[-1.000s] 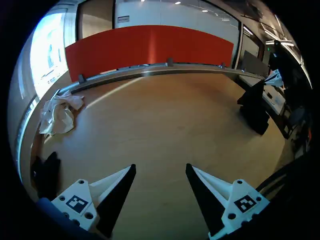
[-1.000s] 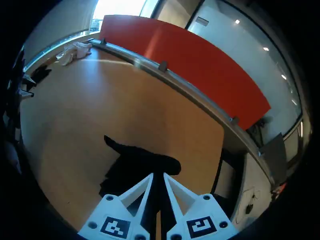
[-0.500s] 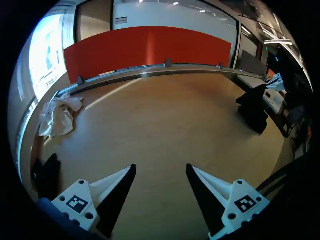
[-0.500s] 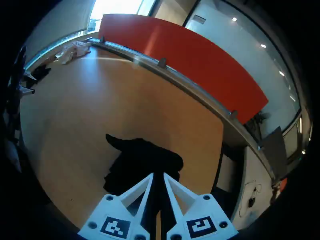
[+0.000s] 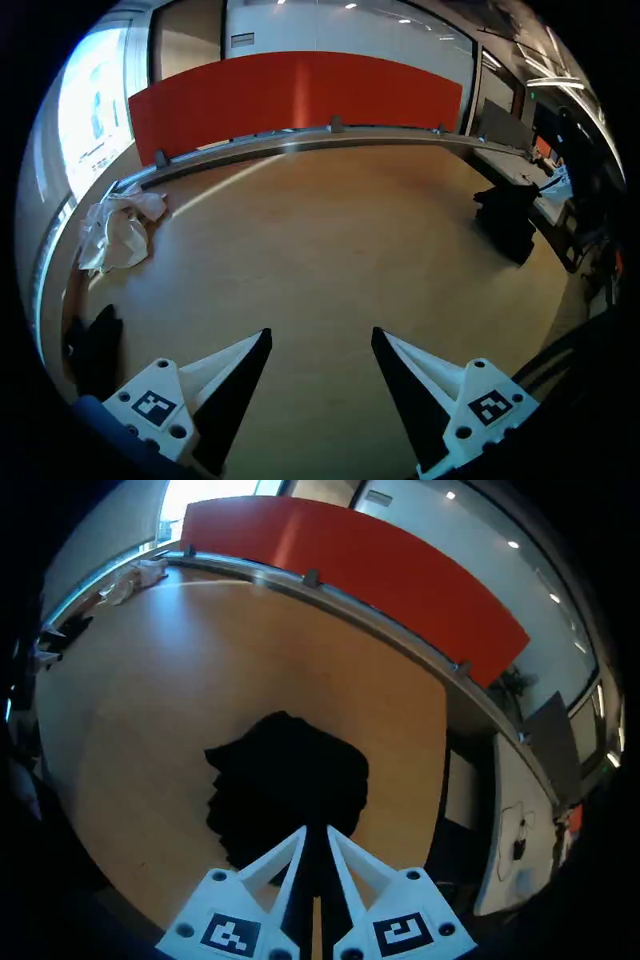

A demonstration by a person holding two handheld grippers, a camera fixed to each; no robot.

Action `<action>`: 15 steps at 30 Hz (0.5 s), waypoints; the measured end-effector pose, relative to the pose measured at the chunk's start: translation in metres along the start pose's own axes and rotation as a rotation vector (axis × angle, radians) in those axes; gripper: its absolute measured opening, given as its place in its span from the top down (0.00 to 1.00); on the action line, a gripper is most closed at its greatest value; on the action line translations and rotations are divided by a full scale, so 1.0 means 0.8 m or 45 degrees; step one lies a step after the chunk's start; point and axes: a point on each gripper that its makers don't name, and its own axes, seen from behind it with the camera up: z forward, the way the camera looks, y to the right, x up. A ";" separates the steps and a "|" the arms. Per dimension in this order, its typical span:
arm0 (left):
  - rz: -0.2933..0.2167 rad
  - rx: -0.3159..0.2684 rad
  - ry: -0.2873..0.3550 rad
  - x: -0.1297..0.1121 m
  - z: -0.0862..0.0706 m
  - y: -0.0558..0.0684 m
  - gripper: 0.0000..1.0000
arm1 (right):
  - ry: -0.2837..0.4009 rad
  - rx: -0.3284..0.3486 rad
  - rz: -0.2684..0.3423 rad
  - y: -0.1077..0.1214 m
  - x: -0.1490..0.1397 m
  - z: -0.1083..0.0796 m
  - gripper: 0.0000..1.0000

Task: Fold towel

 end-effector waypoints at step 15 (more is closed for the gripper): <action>0.014 0.005 -0.013 -0.004 -0.002 -0.002 0.08 | -0.153 0.001 0.135 0.001 -0.087 0.032 0.98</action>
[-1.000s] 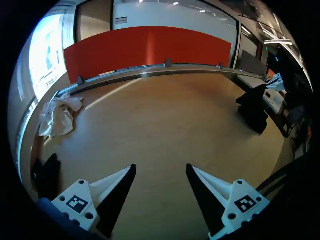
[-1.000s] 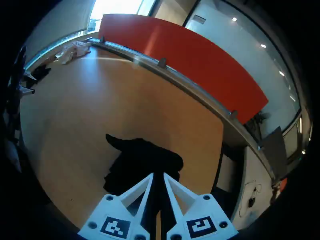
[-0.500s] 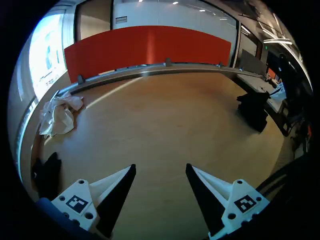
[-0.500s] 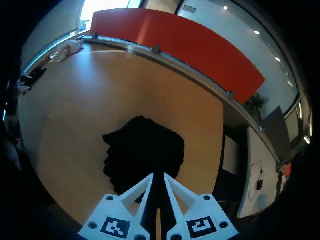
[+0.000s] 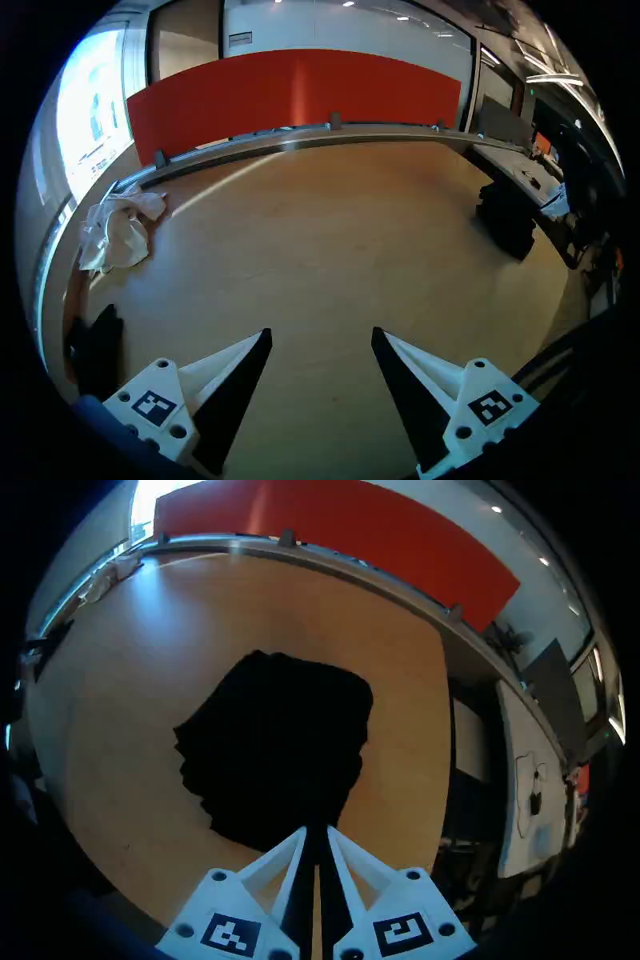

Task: Fold towel

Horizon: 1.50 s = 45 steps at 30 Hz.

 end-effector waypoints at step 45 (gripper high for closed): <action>0.000 0.021 -0.015 -0.002 0.003 -0.007 0.08 | -0.058 -0.079 0.093 0.008 -0.018 0.038 0.71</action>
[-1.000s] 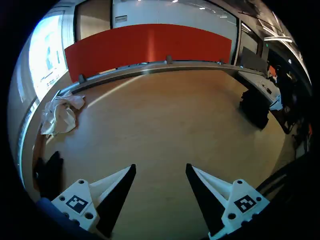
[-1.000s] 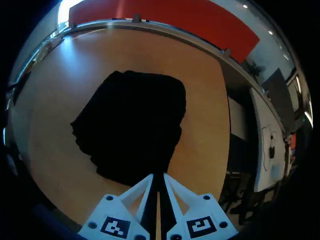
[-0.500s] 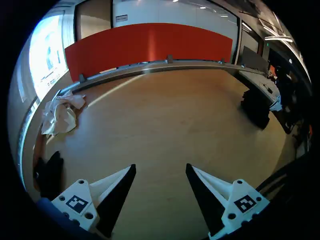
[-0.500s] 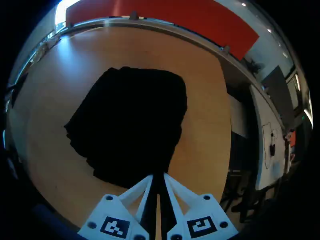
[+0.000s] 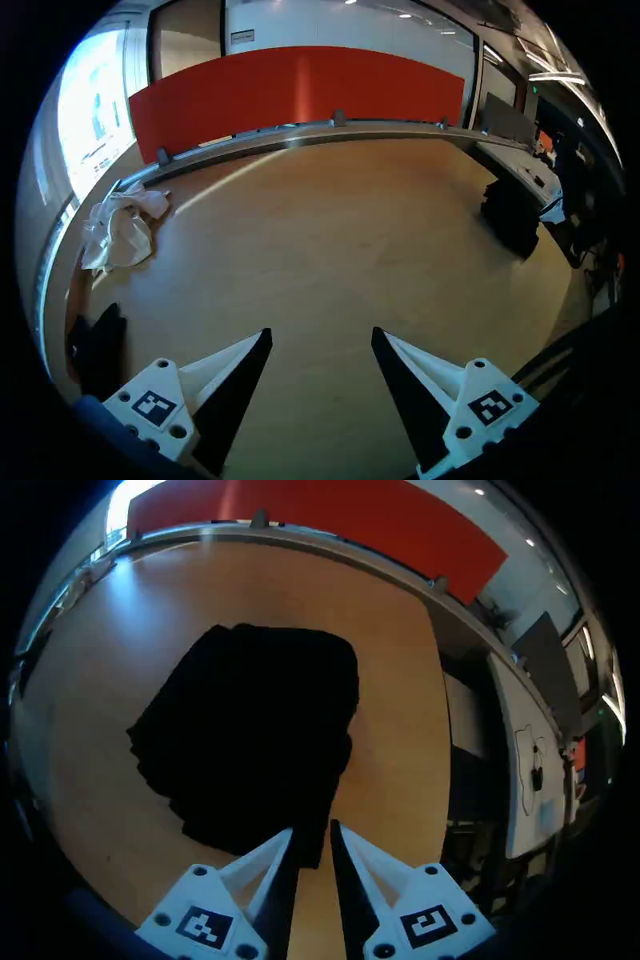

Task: Fold towel

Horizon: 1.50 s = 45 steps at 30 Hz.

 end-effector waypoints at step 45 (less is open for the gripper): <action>0.001 -0.011 0.054 0.010 -0.010 -0.008 0.08 | 0.415 -0.214 0.260 0.005 0.071 -0.089 0.03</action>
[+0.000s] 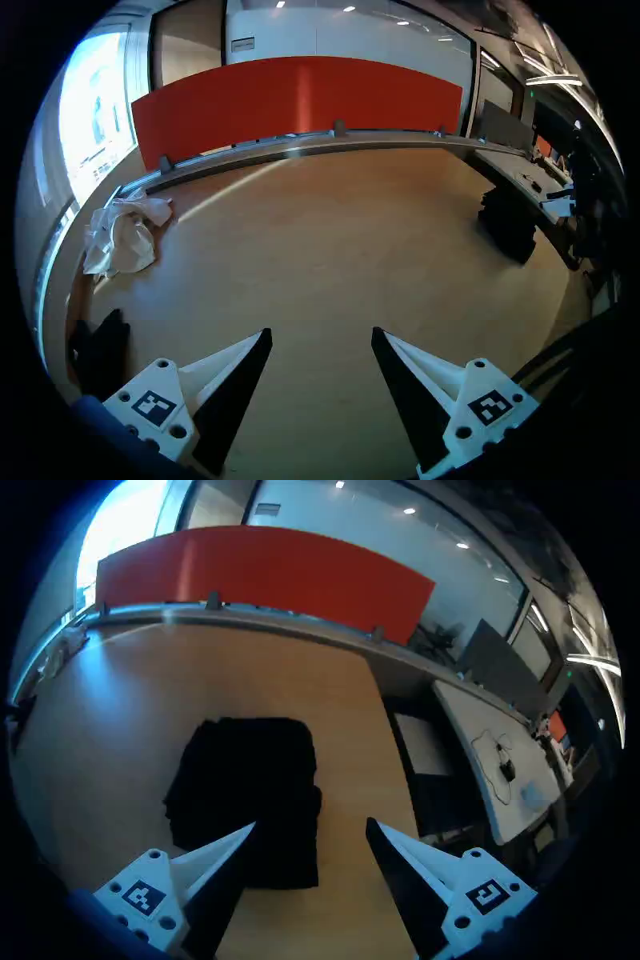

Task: Fold towel

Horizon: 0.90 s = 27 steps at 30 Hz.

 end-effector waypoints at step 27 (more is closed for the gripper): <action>-0.062 0.124 0.217 0.062 -0.013 -0.042 0.08 | 0.692 0.011 0.262 -0.081 0.202 -0.082 0.04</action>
